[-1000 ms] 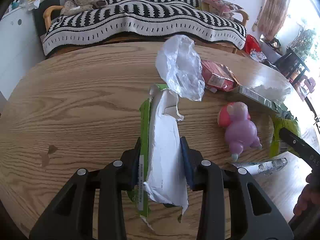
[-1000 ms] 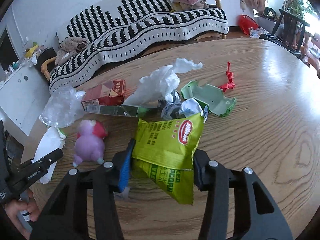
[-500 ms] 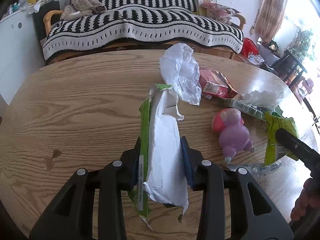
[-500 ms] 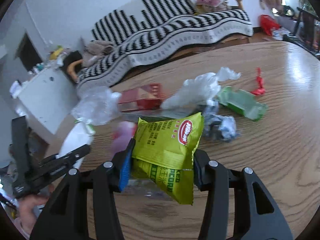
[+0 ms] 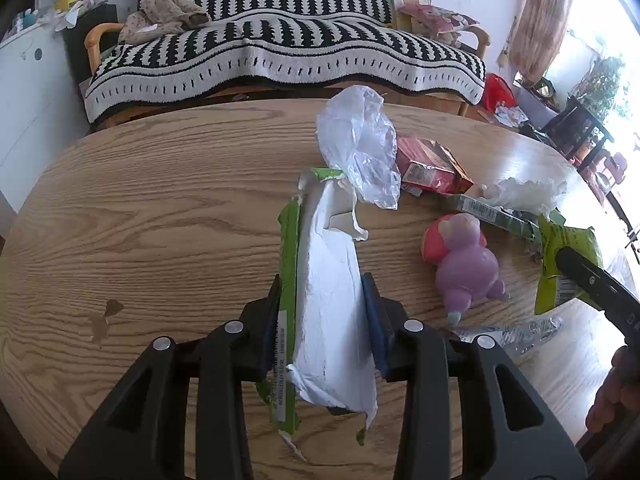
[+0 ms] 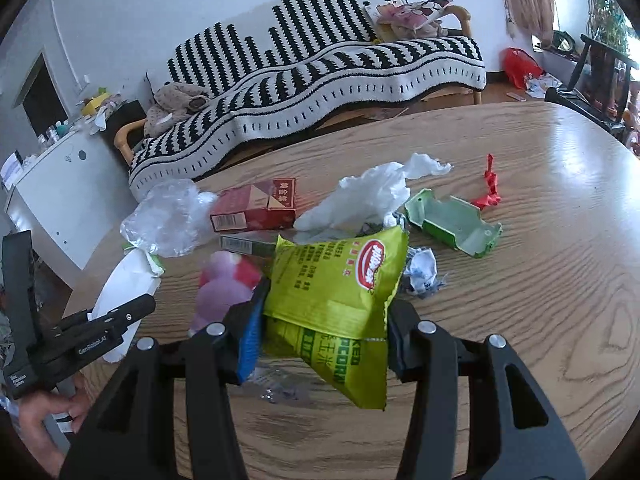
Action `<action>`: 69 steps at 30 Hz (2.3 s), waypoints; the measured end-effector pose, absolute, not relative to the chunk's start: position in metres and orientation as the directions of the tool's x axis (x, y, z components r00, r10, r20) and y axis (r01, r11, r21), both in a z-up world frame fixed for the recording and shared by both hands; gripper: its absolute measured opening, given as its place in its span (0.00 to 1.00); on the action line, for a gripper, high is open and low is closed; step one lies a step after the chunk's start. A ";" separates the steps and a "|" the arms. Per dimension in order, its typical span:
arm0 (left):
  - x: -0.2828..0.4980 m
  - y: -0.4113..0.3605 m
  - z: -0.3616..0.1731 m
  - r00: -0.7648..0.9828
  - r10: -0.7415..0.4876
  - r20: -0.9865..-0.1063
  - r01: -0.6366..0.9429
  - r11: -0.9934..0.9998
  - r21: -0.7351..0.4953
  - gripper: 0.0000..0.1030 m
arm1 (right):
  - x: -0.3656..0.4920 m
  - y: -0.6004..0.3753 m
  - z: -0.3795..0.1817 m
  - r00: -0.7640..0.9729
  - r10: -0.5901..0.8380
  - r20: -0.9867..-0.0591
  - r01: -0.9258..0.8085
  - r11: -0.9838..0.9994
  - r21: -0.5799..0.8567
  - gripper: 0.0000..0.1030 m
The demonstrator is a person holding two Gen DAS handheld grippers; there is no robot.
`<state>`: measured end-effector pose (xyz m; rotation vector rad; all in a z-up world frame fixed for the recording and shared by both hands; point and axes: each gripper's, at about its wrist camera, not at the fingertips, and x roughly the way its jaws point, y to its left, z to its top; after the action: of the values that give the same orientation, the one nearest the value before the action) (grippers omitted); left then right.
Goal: Collect trash
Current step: 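Carry both held items to the black bin and open both tools over it, then raise both open tools from the bin back over the table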
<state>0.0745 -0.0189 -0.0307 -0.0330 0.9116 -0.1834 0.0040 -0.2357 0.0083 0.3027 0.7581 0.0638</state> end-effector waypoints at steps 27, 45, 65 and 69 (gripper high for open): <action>-0.159 -0.257 0.069 0.489 -0.567 -0.663 0.667 0.733 -0.135 0.36 | -0.270 -0.431 0.076 0.797 -0.153 -0.585 0.357 0.900 0.251 0.49; -0.249 -0.394 -0.090 0.016 -0.425 -0.905 0.781 0.570 -0.254 0.36 | -0.362 -0.492 -0.074 0.533 -0.065 -0.844 0.543 0.791 0.282 0.48; -0.220 -0.357 -0.065 0.093 -0.511 -0.855 0.668 0.668 -0.327 0.94 | -0.376 -0.521 -0.049 0.599 -0.134 -0.790 0.627 0.692 0.358 0.94; -0.191 -0.314 -0.019 0.313 -0.530 -0.789 0.596 0.756 -0.271 0.94 | -0.370 -0.512 -0.044 0.594 -0.209 -0.777 0.614 0.742 0.269 0.93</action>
<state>-0.1906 -0.3137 -0.0192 0.0750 1.0091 -0.7432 -0.3695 -0.5122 -0.0436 0.5592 0.8009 -0.5084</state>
